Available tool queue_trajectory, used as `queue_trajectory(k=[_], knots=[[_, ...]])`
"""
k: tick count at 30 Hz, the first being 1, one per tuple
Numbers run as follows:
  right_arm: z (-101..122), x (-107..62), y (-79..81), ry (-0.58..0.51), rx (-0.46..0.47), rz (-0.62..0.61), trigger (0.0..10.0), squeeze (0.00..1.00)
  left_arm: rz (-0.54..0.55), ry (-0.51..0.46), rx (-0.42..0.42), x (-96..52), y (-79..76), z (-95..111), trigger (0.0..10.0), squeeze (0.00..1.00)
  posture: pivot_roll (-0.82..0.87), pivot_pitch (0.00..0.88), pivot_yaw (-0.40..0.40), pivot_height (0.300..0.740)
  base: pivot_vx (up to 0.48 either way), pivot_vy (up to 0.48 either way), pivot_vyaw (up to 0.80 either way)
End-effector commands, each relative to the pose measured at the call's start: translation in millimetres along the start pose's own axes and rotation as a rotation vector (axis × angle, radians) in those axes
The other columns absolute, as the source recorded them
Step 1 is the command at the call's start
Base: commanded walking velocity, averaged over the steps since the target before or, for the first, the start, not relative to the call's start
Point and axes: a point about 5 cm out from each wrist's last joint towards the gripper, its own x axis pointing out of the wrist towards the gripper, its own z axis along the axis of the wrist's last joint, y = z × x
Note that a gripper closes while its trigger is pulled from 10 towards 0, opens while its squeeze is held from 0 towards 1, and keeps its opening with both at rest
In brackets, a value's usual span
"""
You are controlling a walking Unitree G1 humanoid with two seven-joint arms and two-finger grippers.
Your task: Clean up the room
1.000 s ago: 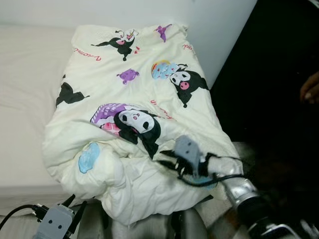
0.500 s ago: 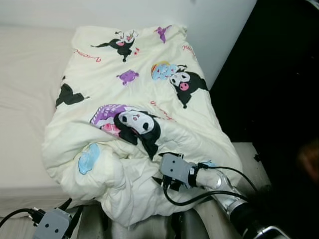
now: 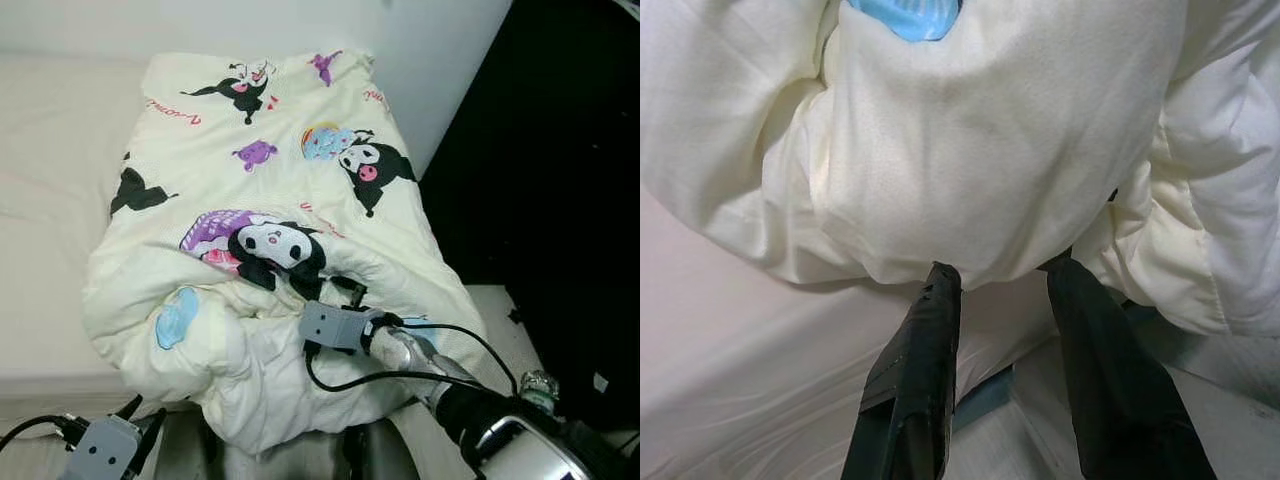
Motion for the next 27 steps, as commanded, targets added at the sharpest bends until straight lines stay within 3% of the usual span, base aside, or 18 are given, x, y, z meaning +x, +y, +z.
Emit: queue_trajectory(k=[1,3,4,5,6,27], knots=[[-9.1,-2.5,6.1,0.049,-0.005,0.01,10.0,0.0,-0.008,0.031,-0.003,-5.0,-2.4,-5.6,10.0,0.0,0.11,0.084,-0.093,0.597,0.0,0.0,0.0],[-12.7,-3.3,5.6,0.066,-0.005,-0.002,10.0,0.0,-0.006,0.032,-0.002,-5.6,-1.9,-5.7,10.0,0.0,0.11,0.082,-0.094,0.597,0.0,0.0,0.0],[-13.9,-3.8,5.3,0.068,0.008,-0.003,2.1,0.0,-0.004,0.033,-0.002,-5.9,-1.6,-5.8,10.0,0.0,0.11,0.082,-0.094,0.597,0.0,0.0,0.0],[-13.9,-3.8,5.3,0.068,0.008,-0.003,2.1,0.0,-0.004,0.033,-0.002,-5.9,-1.6,-5.8,10.0,0.0,0.11,0.082,-0.094,0.597,0.0,0.0,0.0],[-14.9,-4.5,4.9,0.065,0.026,-0.004,0.0,0.0,-0.003,0.034,-0.001,-6.2,-1.3,-5.9,10.0,0.0,0.11,0.082,-0.093,0.597,0.0,0.0,0.0],[-20.1,-6.6,-11.5,0.059,0.078,-0.097,0.0,0.0,-0.001,0.035,-0.004,-3.3,-2.7,-6.2,10.0,0.0,0.1,0.091,-0.092,0.597,0.0,0.0,0.0]])
